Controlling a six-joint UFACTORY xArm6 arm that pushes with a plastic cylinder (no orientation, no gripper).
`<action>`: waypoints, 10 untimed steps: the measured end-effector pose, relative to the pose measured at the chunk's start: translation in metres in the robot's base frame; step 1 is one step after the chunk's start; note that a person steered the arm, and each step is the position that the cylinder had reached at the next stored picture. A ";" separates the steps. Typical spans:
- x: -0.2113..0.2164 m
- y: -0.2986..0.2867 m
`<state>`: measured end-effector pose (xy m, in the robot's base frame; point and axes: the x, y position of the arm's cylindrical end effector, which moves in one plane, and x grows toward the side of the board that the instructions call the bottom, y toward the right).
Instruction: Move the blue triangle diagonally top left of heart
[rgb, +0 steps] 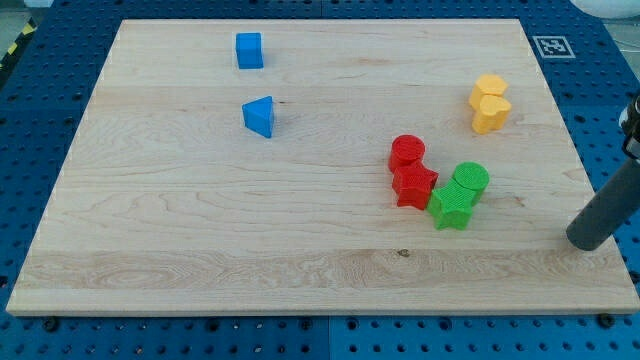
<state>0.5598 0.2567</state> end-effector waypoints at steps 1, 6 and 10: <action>-0.020 -0.027; -0.022 -0.067; 0.057 -0.097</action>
<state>0.6171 0.1598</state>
